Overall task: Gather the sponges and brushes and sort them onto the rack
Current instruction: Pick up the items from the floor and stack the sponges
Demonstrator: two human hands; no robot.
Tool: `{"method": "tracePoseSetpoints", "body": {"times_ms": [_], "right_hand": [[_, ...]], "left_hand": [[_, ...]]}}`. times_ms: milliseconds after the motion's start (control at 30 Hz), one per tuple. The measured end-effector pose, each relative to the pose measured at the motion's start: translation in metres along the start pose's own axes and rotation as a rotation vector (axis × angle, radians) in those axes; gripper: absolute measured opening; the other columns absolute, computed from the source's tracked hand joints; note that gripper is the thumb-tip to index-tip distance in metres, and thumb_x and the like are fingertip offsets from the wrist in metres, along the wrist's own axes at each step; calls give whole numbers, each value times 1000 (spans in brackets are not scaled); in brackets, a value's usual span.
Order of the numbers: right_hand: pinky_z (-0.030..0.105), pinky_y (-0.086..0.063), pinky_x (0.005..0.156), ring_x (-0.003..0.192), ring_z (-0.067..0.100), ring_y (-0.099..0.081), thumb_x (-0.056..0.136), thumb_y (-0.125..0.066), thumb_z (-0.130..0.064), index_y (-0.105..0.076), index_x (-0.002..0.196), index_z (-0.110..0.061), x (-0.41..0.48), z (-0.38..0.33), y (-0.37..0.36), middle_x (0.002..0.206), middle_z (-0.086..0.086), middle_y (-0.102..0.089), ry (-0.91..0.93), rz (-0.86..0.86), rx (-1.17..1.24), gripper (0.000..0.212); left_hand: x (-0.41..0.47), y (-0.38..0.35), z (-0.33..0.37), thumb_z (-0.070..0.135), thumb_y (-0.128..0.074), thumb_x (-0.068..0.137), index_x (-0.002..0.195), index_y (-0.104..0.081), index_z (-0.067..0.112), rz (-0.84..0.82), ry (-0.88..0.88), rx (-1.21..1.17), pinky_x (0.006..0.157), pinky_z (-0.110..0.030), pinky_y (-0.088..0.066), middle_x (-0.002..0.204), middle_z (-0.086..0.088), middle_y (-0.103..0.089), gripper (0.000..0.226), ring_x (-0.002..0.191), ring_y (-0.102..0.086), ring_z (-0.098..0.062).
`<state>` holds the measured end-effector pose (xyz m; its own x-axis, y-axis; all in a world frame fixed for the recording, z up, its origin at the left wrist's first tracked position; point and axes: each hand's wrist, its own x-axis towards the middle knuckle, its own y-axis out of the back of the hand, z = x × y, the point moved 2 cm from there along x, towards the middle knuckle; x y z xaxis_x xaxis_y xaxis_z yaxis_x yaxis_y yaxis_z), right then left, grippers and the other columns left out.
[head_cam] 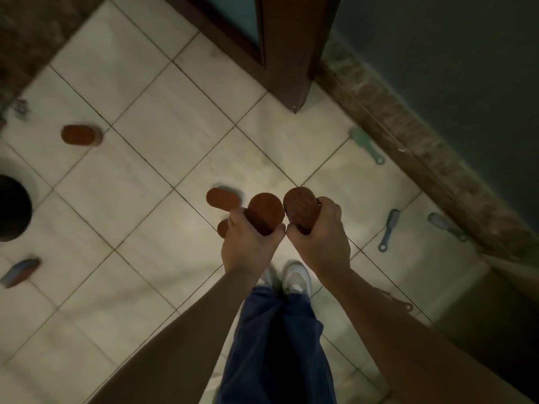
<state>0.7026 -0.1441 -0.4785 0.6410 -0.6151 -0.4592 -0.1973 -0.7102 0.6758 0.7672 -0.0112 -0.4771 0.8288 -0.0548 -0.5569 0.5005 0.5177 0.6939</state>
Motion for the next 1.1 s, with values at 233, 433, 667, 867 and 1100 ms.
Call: {"method": "tracePoseSetpoints", "body": {"times_ms": [233,433,667,867,1100], "right_hand": [[36,-56,69,90,19,-58,74,-70,-41,-43,127,-19,-59,-62,106,112,-1,-46,62,45,-6,64],[35,-52,74,99,19,-56,74,-71,-42,-43,130,-20,-110,-110,196,120,-1,-47,50,118,30,66],[33,-50,76,98,21,-57,72,-68,-39,-43,130,-20,-160,-138,277,120,0,-47,8,177,90,65],[37,-51,81,107,23,-56,70,-70,-36,-39,134,-19,-189,-149,329,126,2,-45,-31,180,117,73],[28,-43,78,104,18,-54,66,-71,-30,-41,130,-20,-205,-149,381,122,-1,-43,-32,298,207,71]], "left_hand": [[-68,83,70,60,-70,61,120,-35,26,-21,-136,22,74,-38,-55,112,4,-55,76,92,-61,-21],[-131,148,139,63,-68,60,117,-38,23,-35,-224,80,67,-32,-47,104,9,-46,76,89,-58,-19],[-193,199,202,60,-67,63,123,-40,19,-51,-368,203,70,-34,-46,121,1,-47,78,92,-59,-23],[-230,224,248,57,-70,65,121,-41,19,-107,-446,223,70,-31,-43,119,1,-46,73,90,-59,-24],[-255,234,307,48,-75,60,123,-42,20,-171,-594,280,74,-32,-47,121,-1,-48,76,98,-59,-23]]}}
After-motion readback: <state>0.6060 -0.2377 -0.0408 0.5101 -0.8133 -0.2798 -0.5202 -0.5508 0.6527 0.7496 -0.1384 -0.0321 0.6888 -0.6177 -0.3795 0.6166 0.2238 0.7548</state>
